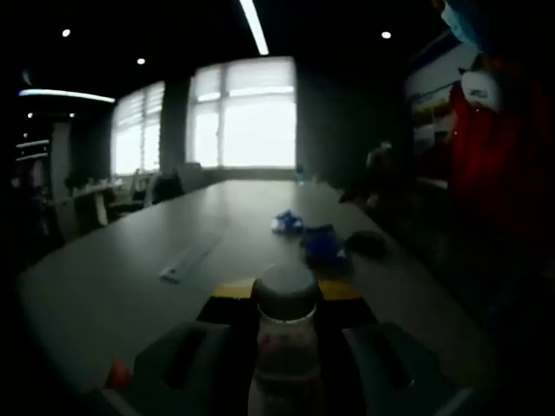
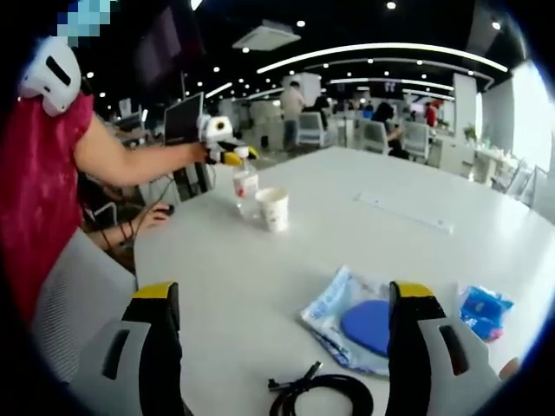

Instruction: Arrange the tabletop items into an orderly group along one side of the table until the central work area is clear of visible clutter.

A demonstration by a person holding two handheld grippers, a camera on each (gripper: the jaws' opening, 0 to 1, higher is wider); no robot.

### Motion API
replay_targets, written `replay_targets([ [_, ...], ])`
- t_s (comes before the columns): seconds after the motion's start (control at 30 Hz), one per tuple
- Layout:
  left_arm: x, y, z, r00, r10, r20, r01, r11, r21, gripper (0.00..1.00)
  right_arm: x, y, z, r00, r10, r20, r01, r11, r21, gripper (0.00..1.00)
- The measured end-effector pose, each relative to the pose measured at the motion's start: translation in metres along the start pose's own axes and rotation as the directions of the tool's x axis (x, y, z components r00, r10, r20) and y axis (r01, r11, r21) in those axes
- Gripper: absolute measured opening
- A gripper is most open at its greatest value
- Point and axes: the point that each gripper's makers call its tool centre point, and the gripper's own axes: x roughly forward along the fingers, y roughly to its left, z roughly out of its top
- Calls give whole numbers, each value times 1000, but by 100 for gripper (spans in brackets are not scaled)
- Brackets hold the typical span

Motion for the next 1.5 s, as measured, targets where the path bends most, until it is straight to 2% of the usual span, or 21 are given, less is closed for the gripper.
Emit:
replay_targets([
  [0.5, 0, -1, -1, 1000, -16, 15, 17, 1000, -21, 25, -1, -3, 2, 1000, -10, -1, 10, 1000, 8, 99],
  [0.7, 5, 0, -7, 1000, 0, -9, 0, 999, -47, 41, -3, -4, -1, 1000, -17, -9, 17, 1000, 19, 99],
  [0.77, 5, -2, -4, 1000, 0, 7, 0, 998, -57, 41, -3, -3, -2, 1000, -10, -11, 10, 1000, 21, 96],
  [0.9, 2, 0, 10, 999, 30, 44, -27, 998, -55, 43, -2, -3, 1, 1000, -10, 2, 10, 1000, 20, 96],
  [1.17, -7, -10, 21, 996, 75, 51, -73, 996, -42, 43, -7, 1, 4, 1000, -9, 30, 9, 1000, 18, 96],
  [1.27, -13, -16, 19, 995, 95, 14, -95, 995, -34, 44, -10, 2, 9, 999, -10, 50, 9, 1000, 15, 96],
  [1.37, -31, -16, 28, 989, 147, 22, -146, 989, -22, 44, -12, 7, 13, 998, -2, 62, 1, 1000, 6, 95],
  [1.47, -48, -18, 47, 976, 212, 56, -212, 977, -6, 45, -13, 12, 18, 997, 8, 81, -8, 1000, -1, 95],
  [1.5, -50, -22, 51, 974, 216, 64, -216, 976, -7, 45, -14, 13, 20, 996, 11, 88, -10, 1000, -5, 95],
])
